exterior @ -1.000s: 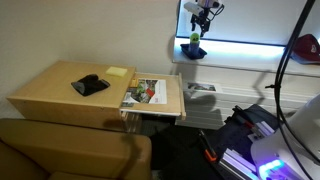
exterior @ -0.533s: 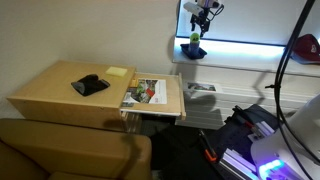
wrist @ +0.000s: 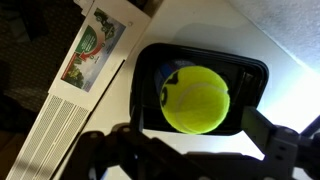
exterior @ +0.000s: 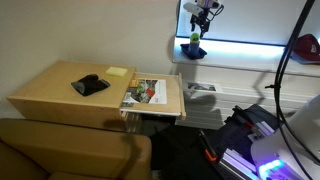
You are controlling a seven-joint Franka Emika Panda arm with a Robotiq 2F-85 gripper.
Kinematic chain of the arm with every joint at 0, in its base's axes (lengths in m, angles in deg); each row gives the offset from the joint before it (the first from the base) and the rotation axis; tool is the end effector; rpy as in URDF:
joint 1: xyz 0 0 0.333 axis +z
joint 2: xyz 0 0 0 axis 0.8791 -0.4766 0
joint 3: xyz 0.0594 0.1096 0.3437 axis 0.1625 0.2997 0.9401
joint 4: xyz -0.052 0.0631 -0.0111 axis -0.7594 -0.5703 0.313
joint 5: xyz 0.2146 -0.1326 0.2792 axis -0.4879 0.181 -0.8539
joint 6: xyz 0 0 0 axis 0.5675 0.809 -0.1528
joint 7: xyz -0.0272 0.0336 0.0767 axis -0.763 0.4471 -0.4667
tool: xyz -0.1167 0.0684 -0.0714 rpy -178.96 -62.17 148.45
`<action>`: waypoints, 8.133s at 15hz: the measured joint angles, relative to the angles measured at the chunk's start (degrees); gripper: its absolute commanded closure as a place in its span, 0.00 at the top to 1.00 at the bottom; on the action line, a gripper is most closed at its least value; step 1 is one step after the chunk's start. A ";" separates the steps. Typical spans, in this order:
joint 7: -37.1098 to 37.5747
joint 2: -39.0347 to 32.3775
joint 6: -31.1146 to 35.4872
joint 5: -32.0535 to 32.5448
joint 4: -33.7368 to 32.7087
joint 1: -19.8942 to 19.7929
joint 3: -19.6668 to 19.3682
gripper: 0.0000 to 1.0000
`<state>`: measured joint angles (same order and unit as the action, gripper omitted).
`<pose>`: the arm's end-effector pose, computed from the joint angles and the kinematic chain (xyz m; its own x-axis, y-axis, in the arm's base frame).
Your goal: Put the yellow ball on top of the can on the window sill, place the yellow ball on the nightstand
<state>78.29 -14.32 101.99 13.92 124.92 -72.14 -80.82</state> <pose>0.6783 -0.2756 0.3174 -0.0833 -0.9906 0.1083 -0.9881 0.0680 -0.1379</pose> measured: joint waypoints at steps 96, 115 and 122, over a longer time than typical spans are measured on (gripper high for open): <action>-10.53 1.63 3.41 7.99 21.65 16.01 6.35 0.62; -3.92 -8.07 10.40 4.92 16.93 16.99 3.95 0.37; -4.13 -8.17 10.27 3.87 16.89 16.70 4.01 0.99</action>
<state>74.16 -22.49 112.25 17.79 141.80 -55.44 -76.81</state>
